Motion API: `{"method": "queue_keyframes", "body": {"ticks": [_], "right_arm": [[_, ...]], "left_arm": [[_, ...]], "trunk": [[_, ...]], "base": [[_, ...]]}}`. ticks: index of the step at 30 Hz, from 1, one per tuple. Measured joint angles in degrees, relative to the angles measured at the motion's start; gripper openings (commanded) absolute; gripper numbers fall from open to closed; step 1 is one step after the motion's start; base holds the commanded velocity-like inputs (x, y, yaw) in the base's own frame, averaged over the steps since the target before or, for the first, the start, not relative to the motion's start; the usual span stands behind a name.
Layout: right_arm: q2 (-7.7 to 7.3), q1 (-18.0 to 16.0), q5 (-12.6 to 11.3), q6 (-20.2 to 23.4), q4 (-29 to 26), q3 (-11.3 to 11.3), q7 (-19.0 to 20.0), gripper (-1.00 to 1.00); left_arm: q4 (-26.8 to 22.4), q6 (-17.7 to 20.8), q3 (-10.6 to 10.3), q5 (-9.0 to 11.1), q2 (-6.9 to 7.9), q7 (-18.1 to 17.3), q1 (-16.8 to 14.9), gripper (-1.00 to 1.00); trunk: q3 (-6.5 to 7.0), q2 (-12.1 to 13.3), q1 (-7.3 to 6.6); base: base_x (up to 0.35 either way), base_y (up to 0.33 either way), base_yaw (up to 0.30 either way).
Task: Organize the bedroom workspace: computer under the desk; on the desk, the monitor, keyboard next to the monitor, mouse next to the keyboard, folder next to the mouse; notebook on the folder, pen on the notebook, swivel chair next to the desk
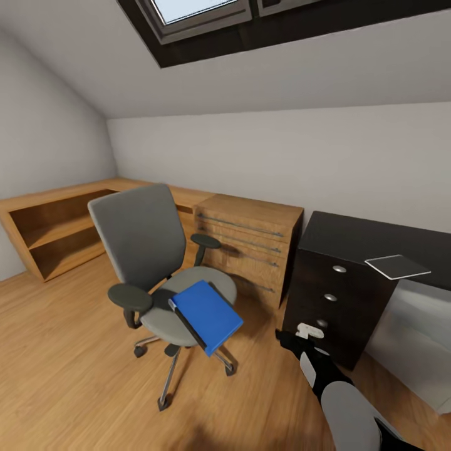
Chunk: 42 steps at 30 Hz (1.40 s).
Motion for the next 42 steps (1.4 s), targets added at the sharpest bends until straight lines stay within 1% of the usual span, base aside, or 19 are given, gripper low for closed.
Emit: {"method": "queue_keyframes", "body": {"ticks": [2,5,10,16,18,20,23,27,28,32,36,37,39,40,42], "right_arm": [[-0.11,0.0,0.0,0.0,0.2,0.0,0.0,1.0],[-0.24,0.0,0.0,0.0,0.7,-0.1,-0.1,1.0],[-0.59,0.0,0.0,-0.8,1.7,-0.1,-2.0,1.0],[-0.88,0.0,-0.2,-5.7,3.5,-0.3,-3.0,1.0],[-1.07,0.0,-0.8,-6.5,4.3,-0.4,-3.0,1.0],[-1.23,0.0,-2.0,-6.9,4.9,-0.6,-2.6,1.0],[-1.42,0.0,-4.7,-7.3,5.5,-0.9,-1.2,1.0],[-1.88,0.0,-9.3,-6.9,5.7,-1.0,2.8,1.0],[-2.47,0.0,-11.5,-5.8,5.8,-1.1,5.6,1.0],[-3.71,0.0,-15.3,-1.4,5.9,-1.1,12.2,1.0],[-4.6,0.0,-17.7,3.9,5.7,-1.1,19.1,1.0],[-4.97,0.0,-18.4,6.0,5.6,-1.1,22.3,1.0],[-5.31,0.0,-18.8,7.4,5.5,-1.1,24.9,1.0],[-5.53,0.0,-19.1,8.2,5.4,-1.1,26.8,1.0],[-5.69,0.0,-19.3,8.8,5.4,-1.1,28.0,1.0]], "left_arm": [[0.0,0.0,0.0,0.0,0.41,0.0,0.0,1.0],[0.0,0.0,0.0,0.0,0.65,0.0,0.0,1.0],[0.0,0.0,0.0,0.0,0.84,0.0,0.0,1.0],[0.0,0.0,0.0,0.0,0.88,0.0,0.0,1.0],[0.0,-0.1,0.0,0.0,0.89,0.0,0.0,1.0],[0.0,-0.1,0.0,0.0,0.89,0.0,0.0,1.0],[0.0,-0.1,0.0,0.0,0.89,0.0,0.0,1.0],[0.0,-0.2,0.0,0.0,0.94,0.0,0.0,1.0],[-0.1,-0.2,0.0,0.0,0.96,0.0,0.0,1.0],[-0.2,-0.3,0.0,0.0,0.97,-0.1,0.0,1.0],[-0.3,-0.2,0.0,-0.1,1.02,-0.7,0.0,1.0],[-0.5,-0.1,0.0,-0.1,1.06,-1.1,0.0,1.0],[-1.3,-0.1,-0.1,-0.2,1.18,-1.4,0.0,1.0],[-3.2,0.2,-0.1,-0.3,1.5,-1.6,0.0,1.0],[-5.5,1.1,-0.1,-0.3,1.79,-1.7,0.0,1.0]], "trunk": [[-0.36,-0.8,0.44],[-0.9,-2.0,1.1],[-1.8,-4.0,2.2],[-2.87,-6.4,3.52],[-3.23,-7.2,3.96],[-3.59,-8.0,4.39],[-4.13,-9.2,5.05],[-4.85,-10.8,5.93],[-5.03,-11.2,6.15],[-5.75,-12.8,7.03],[-6.46,-14.4,7.91],[-6.64,-14.8,8.13],[-7.0,-15.6,8.57],[-7.18,-16.0,8.79],[-7.54,-16.8,9.23]], "base": [[0.0,0.0,0.0],[0.0,0.0,0.0],[0.0,0.0,0.0],[0.0,0.0,0.0],[0.0,0.0,0.0],[0.0,0.0,0.0],[0.0,0.0,0.0],[0.0,0.0,0.0],[0.0,0.0,0.0],[0.0,0.0,0.0],[0.0,0.0,0.0],[0.0,0.0,0.0],[0.0,0.0,0.0],[0.0,0.0,0.0],[0.0,0.0,0.0]]}}
